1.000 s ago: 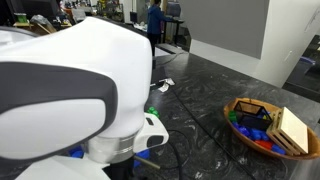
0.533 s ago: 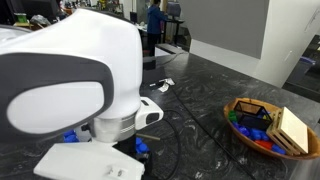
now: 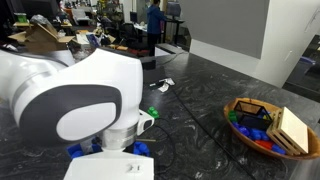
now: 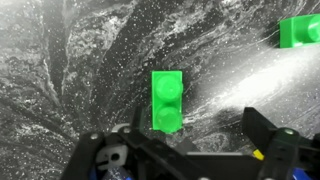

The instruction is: Take the green legos between the blue legos and move it closer to the yellow legos

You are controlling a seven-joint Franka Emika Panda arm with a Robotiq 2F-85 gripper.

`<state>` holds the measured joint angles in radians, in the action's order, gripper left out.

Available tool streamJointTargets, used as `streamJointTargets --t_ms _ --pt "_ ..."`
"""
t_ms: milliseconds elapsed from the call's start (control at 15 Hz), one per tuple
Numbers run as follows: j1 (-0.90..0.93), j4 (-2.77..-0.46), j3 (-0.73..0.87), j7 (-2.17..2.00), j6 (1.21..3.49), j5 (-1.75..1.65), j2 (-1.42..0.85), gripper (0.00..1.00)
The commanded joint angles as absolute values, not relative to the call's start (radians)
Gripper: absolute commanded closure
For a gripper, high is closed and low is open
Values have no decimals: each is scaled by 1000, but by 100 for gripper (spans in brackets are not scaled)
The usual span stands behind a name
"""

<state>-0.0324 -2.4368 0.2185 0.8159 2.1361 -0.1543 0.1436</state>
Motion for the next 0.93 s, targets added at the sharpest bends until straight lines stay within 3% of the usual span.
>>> streamJointTargets --t_ms 0,867 --pt "-57 -2436 194 819 2135 -150 145 0" --pt "-80 -2424 186 616 2204 -257 67 0"
